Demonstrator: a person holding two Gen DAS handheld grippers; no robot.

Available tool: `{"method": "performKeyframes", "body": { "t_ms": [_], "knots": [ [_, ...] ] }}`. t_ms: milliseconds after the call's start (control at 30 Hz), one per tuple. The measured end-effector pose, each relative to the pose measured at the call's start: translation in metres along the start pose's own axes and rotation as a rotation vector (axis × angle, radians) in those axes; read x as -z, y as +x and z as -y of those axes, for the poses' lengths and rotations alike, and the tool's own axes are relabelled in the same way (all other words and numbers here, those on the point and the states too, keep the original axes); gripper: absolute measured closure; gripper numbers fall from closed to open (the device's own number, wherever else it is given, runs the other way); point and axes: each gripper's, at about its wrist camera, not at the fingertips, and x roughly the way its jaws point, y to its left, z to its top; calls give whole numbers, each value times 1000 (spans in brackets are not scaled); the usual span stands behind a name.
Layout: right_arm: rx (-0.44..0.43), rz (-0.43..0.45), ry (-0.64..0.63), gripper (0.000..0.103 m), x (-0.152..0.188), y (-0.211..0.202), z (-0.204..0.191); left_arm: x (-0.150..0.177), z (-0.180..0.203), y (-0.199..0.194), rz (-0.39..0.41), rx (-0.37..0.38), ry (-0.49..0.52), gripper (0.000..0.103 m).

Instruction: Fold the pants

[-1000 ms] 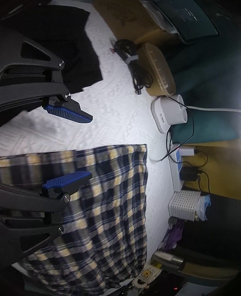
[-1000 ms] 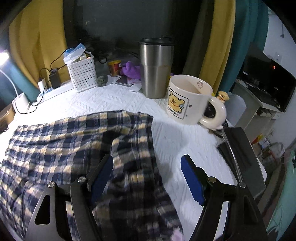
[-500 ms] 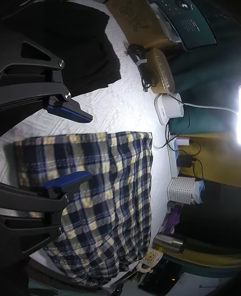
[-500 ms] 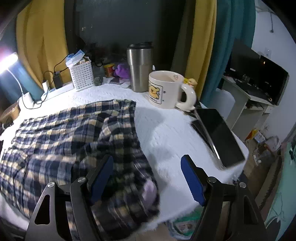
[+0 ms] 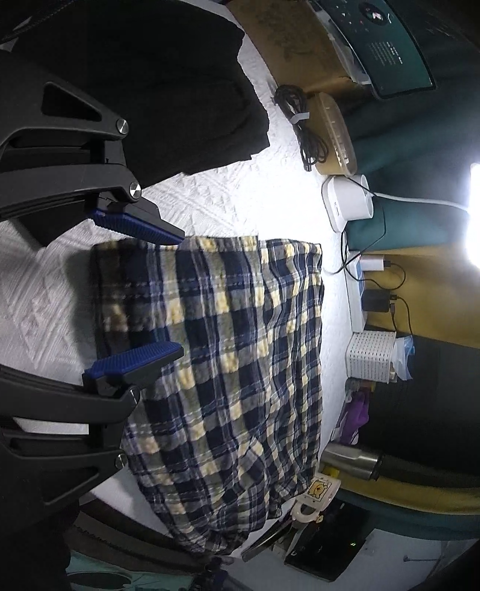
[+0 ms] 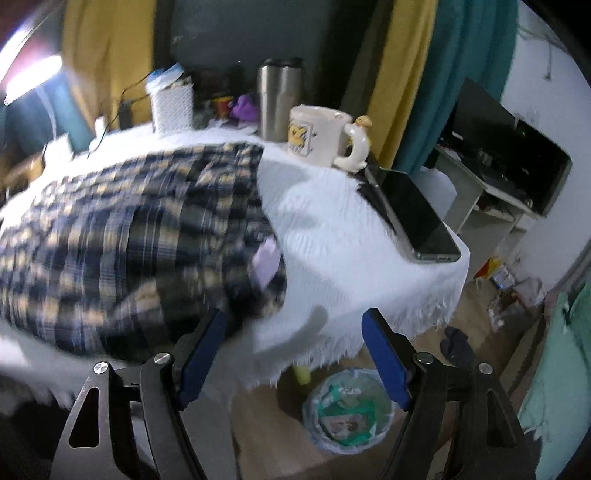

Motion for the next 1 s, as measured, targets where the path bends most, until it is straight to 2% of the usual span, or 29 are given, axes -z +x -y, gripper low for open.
{"method": "performKeyframes", "body": {
  "t_ms": [33,300,467,567,1000],
  "knots": [
    [2,-4,-22,14,5,2,-2,1,3,-1,0,2,2,49],
    [80,-25,-158,13,24,23,-15,8,25,3,-30,15,31,48],
    [42,12,-161,13,19,22,-21,7,31,8,-45,15,41,48],
    [51,10,-181,13,16,22,-24,6,33,8,-42,21,44,48],
    [-48,53,-125,13,-10,14,-28,15,29,6,-42,50,31,45]
  ]
}}
